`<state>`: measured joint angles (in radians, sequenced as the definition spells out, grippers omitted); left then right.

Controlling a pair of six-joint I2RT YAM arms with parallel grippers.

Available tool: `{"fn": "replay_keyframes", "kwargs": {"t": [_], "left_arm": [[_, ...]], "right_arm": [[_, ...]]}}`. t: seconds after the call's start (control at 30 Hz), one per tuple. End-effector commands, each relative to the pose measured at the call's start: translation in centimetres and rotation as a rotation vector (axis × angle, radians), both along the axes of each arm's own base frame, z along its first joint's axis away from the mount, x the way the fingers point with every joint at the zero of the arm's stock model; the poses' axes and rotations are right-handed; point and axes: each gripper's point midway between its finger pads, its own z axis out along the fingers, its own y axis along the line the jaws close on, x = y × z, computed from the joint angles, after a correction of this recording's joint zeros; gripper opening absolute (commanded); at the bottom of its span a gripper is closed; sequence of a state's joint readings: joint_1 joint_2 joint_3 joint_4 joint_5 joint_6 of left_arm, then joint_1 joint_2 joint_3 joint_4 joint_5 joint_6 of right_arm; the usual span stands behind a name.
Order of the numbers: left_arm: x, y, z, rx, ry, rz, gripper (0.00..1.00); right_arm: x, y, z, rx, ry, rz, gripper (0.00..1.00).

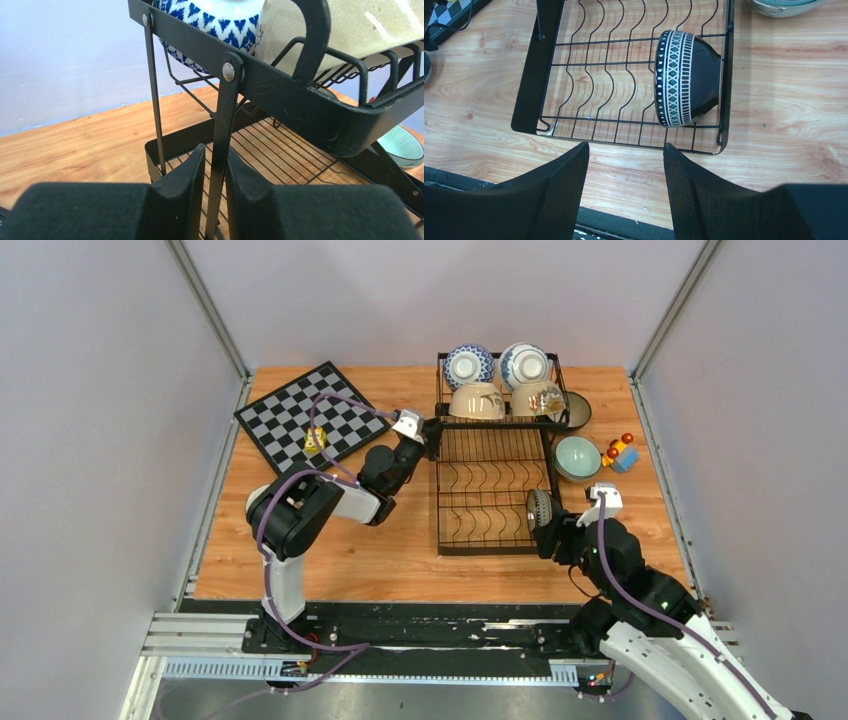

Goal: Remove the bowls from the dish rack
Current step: Adjust the dish rack at the center of the board.

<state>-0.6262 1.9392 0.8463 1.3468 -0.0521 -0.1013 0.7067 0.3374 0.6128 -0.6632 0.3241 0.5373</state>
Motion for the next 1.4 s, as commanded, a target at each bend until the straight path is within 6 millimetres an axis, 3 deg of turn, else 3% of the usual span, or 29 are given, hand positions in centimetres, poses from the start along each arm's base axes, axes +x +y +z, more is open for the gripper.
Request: {"fn": "replay_keyframes", "kwargs": {"t": [0.0, 0.23, 0.77, 1.1, 1.37], "left_arm": [[1.3, 2.0, 1.4, -0.010, -0.065, 0.107, 0.19], [0.7, 3.1, 2.1, -0.010, -0.077, 0.145, 0.00], [-5.0, 9.5, 3.9, 0.016, -0.081, 0.384, 0.00], [-7.9, 10.8, 2.4, 0.086, 0.030, 0.496, 0.00], [-9.1, 11.9, 1.7, 0.136, 0.086, 0.566, 0.00]], "right_arm": [[0.0, -0.2, -0.3, 0.004, -0.001, -0.017, 0.60], [0.1, -0.5, -0.5, 0.005, -0.003, -0.040, 0.60], [0.8, -0.9, -2.0, -0.007, 0.029, -0.108, 0.60], [1.5, -0.3, -5.4, -0.046, 0.152, -0.167, 0.60], [-0.2, -2.5, -8.8, 0.069, 0.249, -0.368, 0.55]]}}
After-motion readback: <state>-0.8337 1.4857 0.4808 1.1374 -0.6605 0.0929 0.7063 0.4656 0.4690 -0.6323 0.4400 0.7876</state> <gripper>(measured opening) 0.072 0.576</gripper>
